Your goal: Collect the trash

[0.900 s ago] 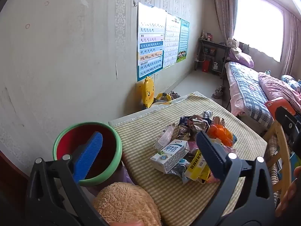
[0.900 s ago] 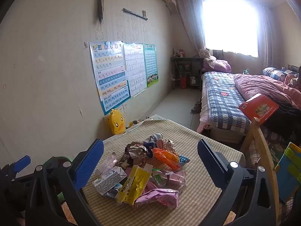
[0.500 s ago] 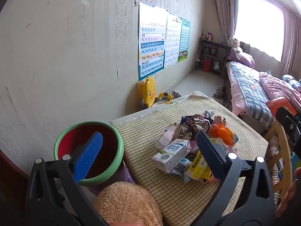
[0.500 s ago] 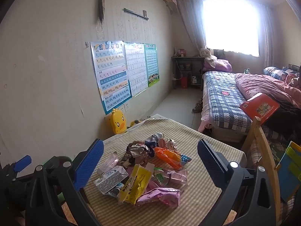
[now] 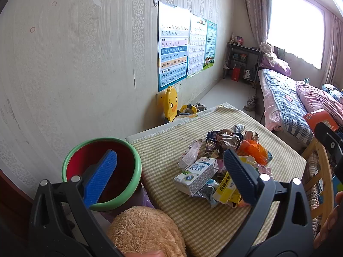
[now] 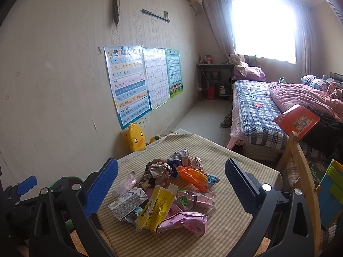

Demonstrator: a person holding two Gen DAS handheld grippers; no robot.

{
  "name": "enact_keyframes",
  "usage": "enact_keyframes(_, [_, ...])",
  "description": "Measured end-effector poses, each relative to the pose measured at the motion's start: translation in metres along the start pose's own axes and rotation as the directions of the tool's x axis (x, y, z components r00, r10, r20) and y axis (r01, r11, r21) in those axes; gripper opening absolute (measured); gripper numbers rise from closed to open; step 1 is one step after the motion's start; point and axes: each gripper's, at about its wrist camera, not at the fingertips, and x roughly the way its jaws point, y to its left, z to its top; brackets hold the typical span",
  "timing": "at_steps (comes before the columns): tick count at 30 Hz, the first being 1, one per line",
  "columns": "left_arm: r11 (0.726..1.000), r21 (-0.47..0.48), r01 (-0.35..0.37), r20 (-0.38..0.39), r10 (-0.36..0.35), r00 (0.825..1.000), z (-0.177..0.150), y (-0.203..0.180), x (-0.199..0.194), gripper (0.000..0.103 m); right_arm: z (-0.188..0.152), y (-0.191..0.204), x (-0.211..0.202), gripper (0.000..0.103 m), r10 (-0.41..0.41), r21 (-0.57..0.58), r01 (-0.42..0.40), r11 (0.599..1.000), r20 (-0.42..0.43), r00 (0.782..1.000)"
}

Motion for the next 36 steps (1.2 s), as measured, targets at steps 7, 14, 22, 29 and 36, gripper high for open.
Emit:
enact_keyframes(7, [1.0,0.001,0.0,-0.001,0.0,1.0,-0.0012,0.0015,-0.0009,0.098,-0.0009,0.0035,-0.0051,0.096,0.005,0.001,-0.005,1.0,0.0,1.0])
enact_keyframes(14, [1.0,-0.007,-0.008,-0.007,0.008,1.0,-0.0048,0.0048,0.003,0.098,-0.0017,0.0049,-0.004,0.096,0.009,0.003,-0.009,1.0,-0.002,1.0])
enact_keyframes(22, [1.0,-0.005,-0.012,-0.009,0.012,1.0,-0.0042,0.0045,0.0022,0.098,-0.0028,0.0054,-0.0016,0.096,0.017,0.005,-0.017,1.0,-0.008,1.0])
enact_keyframes(29, [1.0,-0.004,-0.017,-0.012,0.017,1.0,-0.0025,0.0039,0.002,0.098,-0.004,0.0052,-0.0017,0.096,0.02,0.006,-0.02,1.0,-0.01,1.0])
enact_keyframes(36, [1.0,-0.005,-0.018,-0.013,0.018,1.0,-0.0028,0.0045,0.0021,0.098,-0.0053,0.0065,-0.0011,0.096,0.021,0.007,-0.021,1.0,-0.012,1.0])
